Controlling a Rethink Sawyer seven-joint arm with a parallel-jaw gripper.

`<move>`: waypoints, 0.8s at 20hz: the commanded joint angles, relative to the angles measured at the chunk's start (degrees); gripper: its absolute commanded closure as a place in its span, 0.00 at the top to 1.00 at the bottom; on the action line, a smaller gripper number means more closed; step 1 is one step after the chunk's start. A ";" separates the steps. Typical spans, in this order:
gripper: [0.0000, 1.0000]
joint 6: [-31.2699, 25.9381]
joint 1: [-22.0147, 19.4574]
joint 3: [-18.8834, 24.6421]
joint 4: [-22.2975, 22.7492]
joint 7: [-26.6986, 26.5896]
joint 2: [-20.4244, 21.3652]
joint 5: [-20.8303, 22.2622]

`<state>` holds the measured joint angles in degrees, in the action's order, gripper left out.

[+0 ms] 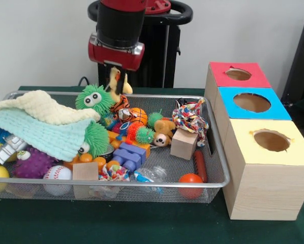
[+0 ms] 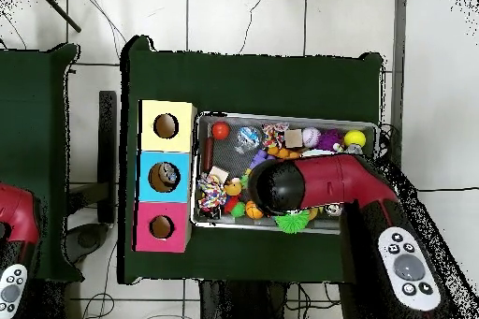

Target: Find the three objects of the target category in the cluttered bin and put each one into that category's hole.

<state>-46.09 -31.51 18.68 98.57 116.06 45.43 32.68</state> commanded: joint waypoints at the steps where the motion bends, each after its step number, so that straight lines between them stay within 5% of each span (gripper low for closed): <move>1: 0.00 -3.67 -1.34 -0.94 2.50 -6.81 2.59 1.96; 2: 1.00 -2.16 -1.19 -0.81 2.62 -5.84 2.62 2.18; 16: 1.00 0.92 0.27 -1.38 2.24 -2.58 1.90 2.74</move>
<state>-46.52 -31.63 17.76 98.58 116.06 48.36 32.80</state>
